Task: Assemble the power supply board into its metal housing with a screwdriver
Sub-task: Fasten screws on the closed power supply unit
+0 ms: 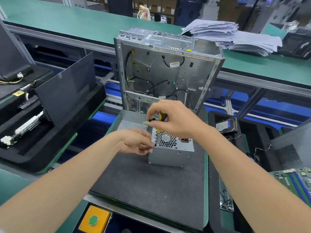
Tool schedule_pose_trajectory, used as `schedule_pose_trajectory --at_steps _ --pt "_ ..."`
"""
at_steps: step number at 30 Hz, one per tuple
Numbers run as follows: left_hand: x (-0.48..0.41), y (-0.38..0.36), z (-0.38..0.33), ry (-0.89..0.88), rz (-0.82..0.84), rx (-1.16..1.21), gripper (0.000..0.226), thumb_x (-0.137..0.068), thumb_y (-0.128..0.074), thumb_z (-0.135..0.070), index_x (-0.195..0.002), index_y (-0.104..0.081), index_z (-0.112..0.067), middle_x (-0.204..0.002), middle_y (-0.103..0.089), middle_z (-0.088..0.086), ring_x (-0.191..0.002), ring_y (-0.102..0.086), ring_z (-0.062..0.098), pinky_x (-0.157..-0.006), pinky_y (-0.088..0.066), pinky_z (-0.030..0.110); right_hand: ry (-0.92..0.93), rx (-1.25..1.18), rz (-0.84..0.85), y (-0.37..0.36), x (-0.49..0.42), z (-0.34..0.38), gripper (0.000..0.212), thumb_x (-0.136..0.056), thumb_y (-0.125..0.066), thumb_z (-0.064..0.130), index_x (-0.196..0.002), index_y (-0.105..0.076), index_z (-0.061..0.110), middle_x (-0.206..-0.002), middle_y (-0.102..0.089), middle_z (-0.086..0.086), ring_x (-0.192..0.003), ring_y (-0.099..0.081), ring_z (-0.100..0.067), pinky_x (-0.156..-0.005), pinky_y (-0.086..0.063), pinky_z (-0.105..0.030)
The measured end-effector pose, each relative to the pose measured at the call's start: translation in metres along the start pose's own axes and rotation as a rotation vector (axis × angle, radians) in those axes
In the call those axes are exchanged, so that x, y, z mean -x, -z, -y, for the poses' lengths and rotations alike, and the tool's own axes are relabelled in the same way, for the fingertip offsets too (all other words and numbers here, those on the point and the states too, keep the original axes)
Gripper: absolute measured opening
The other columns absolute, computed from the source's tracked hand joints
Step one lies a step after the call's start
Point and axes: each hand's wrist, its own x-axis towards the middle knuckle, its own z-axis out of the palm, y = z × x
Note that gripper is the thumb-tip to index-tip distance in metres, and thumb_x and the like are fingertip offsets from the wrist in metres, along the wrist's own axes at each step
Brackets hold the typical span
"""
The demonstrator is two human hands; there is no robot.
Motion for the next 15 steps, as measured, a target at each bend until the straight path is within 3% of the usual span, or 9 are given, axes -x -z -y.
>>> schedule_pose_trajectory --at_steps 3,6,8,10,13,15 --pt "0.001 -0.001 -0.001 -0.003 0.005 -0.005 0.021 -0.094 -0.064 0.006 -0.087 -0.057 -0.012 -0.077 -0.064 0.007 -0.077 -0.069 0.02 -0.072 -0.053 0.028 0.017 -0.066 0.149 0.013 0.003 -0.003 0.012 -0.089 -0.075 0.021 -0.093 -0.065 0.027 -0.086 -0.07 0.01 -0.075 -0.065 -0.008 -0.07 -0.053 -0.024" --pt "0.001 -0.002 -0.001 0.001 -0.005 -0.005 0.021 -0.095 -0.062 0.006 -0.088 -0.055 -0.012 -0.076 -0.063 0.008 -0.076 -0.067 0.02 -0.07 -0.053 0.027 -0.123 0.004 0.054 0.009 0.003 -0.005 0.021 -0.092 -0.074 0.032 -0.084 -0.058 0.024 -0.065 -0.07 0.009 -0.059 -0.068 -0.002 -0.057 -0.054 -0.025" --pt "0.001 -0.001 -0.001 0.002 -0.006 -0.008 0.021 -0.095 -0.063 0.006 -0.088 -0.054 -0.012 -0.076 -0.062 0.009 -0.076 -0.066 0.021 -0.07 -0.053 0.027 -0.232 0.068 -0.044 0.0 0.002 -0.001 0.04 -0.092 -0.073 0.045 -0.073 -0.047 0.022 -0.05 -0.061 0.009 -0.046 -0.062 -0.001 -0.042 -0.041 -0.018" --pt "0.001 -0.001 -0.001 0.001 -0.009 -0.011 0.022 -0.095 -0.063 0.006 -0.088 -0.053 -0.012 -0.076 -0.062 0.009 -0.076 -0.067 0.021 -0.071 -0.053 0.028 -0.325 0.087 -0.145 -0.011 0.002 0.004 0.051 -0.09 -0.072 0.051 -0.064 -0.039 0.022 -0.044 -0.053 0.003 -0.04 -0.053 -0.012 -0.038 -0.031 -0.022" --pt "0.0 -0.001 -0.001 -0.01 -0.013 -0.029 0.023 -0.095 -0.064 0.005 -0.086 -0.053 -0.013 -0.074 -0.062 0.006 -0.075 -0.069 0.02 -0.073 -0.052 0.029 -0.233 0.15 -0.19 -0.014 0.003 0.006 0.047 -0.09 -0.072 0.056 -0.065 -0.048 0.024 -0.056 -0.053 0.005 -0.055 -0.049 -0.013 -0.051 -0.037 -0.033" --pt "0.001 -0.001 -0.001 -0.016 -0.01 -0.036 0.024 -0.096 -0.063 0.005 -0.083 -0.053 -0.013 -0.075 -0.061 0.006 -0.075 -0.069 0.02 -0.074 -0.052 0.029 -0.108 -0.041 -0.038 -0.006 0.004 0.005 0.018 -0.092 -0.075 0.04 -0.09 -0.063 0.026 -0.08 -0.068 0.008 -0.07 -0.06 -0.016 -0.066 -0.05 -0.038"
